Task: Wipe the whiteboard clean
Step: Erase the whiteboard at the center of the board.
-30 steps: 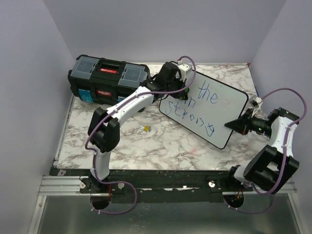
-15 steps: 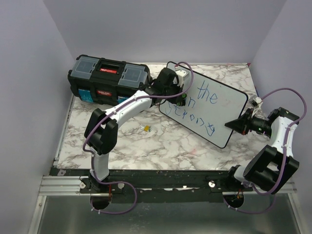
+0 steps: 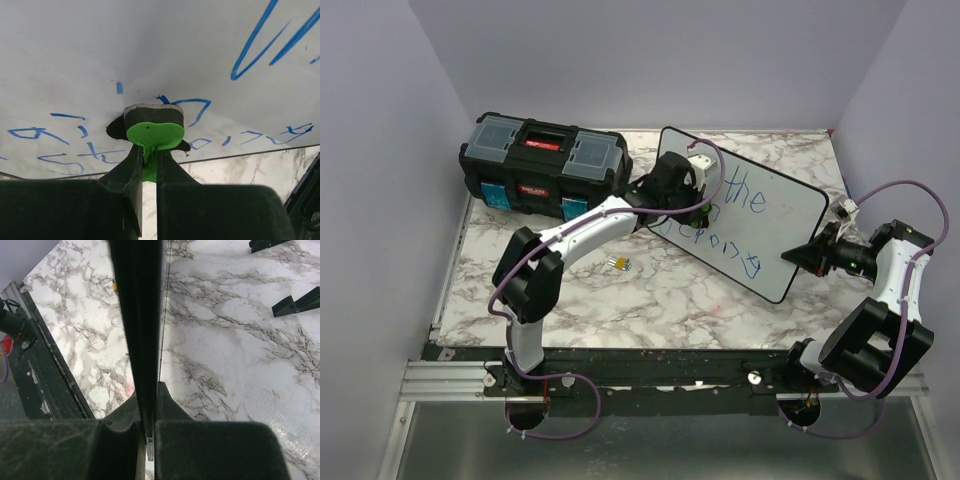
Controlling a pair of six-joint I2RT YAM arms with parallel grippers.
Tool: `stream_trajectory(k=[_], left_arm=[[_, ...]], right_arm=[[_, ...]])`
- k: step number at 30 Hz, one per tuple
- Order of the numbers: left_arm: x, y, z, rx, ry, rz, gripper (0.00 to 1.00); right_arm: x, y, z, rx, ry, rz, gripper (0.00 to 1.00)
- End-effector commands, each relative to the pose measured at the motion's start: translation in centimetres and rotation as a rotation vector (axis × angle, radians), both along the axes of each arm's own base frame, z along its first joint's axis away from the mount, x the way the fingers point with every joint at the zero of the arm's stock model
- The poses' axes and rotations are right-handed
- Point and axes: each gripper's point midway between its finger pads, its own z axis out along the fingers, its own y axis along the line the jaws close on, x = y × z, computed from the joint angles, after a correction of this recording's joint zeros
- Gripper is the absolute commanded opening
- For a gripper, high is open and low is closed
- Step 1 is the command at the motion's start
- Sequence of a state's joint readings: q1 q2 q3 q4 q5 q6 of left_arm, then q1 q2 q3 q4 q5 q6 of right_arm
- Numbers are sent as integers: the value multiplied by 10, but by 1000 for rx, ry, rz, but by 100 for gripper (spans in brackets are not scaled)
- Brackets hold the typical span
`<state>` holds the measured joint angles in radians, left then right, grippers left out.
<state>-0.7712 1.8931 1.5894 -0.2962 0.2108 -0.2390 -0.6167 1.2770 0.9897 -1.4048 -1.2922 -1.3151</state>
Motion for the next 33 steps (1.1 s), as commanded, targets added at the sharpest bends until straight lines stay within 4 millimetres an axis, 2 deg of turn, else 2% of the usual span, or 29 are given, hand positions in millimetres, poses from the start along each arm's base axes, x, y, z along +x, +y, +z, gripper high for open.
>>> stream_trajectory(k=[1, 9, 13, 24, 29, 33], left_arm=[[-9, -8, 8, -53, -30, -6, 0], [16, 19, 21, -121, -14, 75, 0], [19, 26, 29, -132, -32, 95, 0], [-6, 10, 21, -87, -80, 30, 0], [7, 15, 15, -100, -52, 55, 0], [13, 18, 18, -98, -38, 81, 0]], right_arm=[[-1, 7, 9, -14, -83, 29, 1], [0, 7, 9, -14, -83, 30, 1], [0, 7, 9, -8, -82, 28, 1], [2, 6, 7, 2, -69, 28, 1], [2, 6, 6, 1, -70, 30, 1], [2, 6, 6, 6, -68, 29, 1]])
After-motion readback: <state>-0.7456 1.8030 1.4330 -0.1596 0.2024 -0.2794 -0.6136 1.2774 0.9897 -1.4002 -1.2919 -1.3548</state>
